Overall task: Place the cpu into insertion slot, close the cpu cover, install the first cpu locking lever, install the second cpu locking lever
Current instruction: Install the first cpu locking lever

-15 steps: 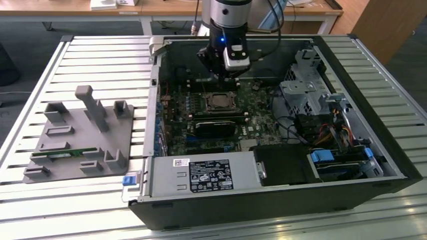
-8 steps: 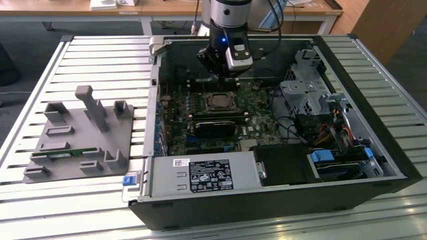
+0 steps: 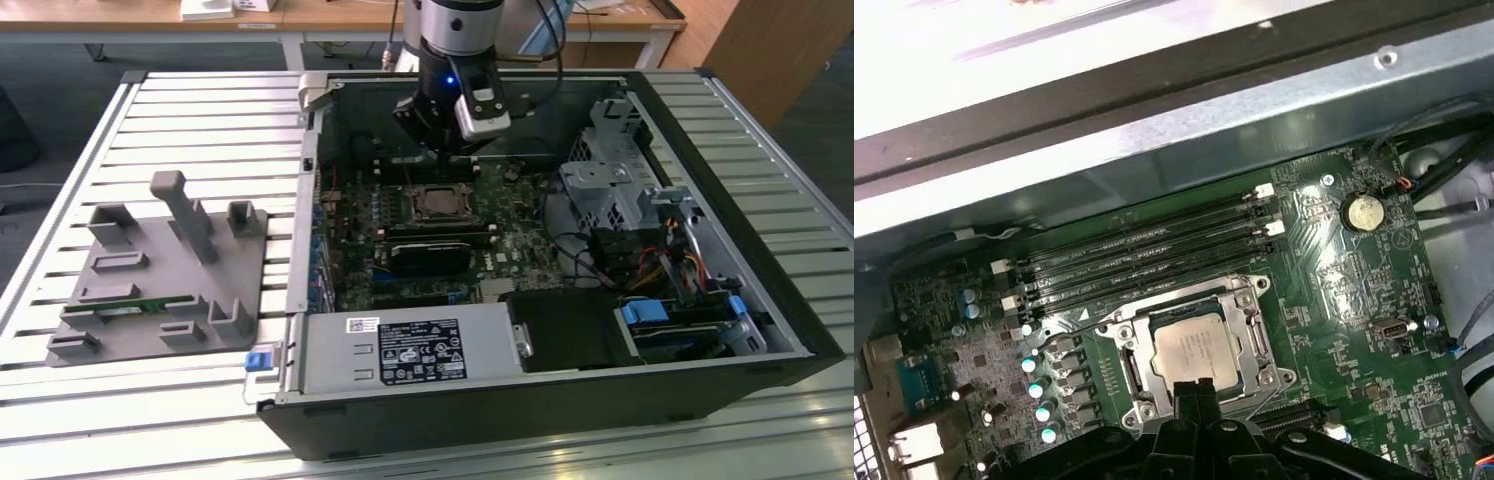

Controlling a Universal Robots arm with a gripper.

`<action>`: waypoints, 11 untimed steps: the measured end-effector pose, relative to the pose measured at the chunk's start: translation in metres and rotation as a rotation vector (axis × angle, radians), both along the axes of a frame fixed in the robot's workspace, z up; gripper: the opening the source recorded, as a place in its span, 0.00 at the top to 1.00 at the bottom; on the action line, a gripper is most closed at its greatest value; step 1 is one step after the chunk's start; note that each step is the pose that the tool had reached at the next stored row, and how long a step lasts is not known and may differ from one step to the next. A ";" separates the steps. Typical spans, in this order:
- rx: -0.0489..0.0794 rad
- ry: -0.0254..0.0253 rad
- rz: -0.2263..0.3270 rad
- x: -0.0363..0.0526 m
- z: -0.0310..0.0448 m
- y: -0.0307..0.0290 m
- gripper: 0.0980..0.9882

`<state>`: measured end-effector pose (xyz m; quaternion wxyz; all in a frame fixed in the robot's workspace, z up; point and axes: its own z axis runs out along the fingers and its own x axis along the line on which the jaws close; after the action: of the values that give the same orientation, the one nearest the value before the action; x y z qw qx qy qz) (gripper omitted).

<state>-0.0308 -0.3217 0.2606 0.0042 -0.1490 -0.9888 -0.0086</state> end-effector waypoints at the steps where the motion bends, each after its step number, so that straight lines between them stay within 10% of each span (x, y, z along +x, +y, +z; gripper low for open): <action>1: 0.000 0.0000 0.010 0.0000 0.0000 0.0000 0.99; 11: 0.001 -0.0006 0.177 0.0000 -0.0013 0.0000 0.99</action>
<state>-0.0308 -0.3217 0.2593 0.0047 -0.0608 -0.9981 -0.0089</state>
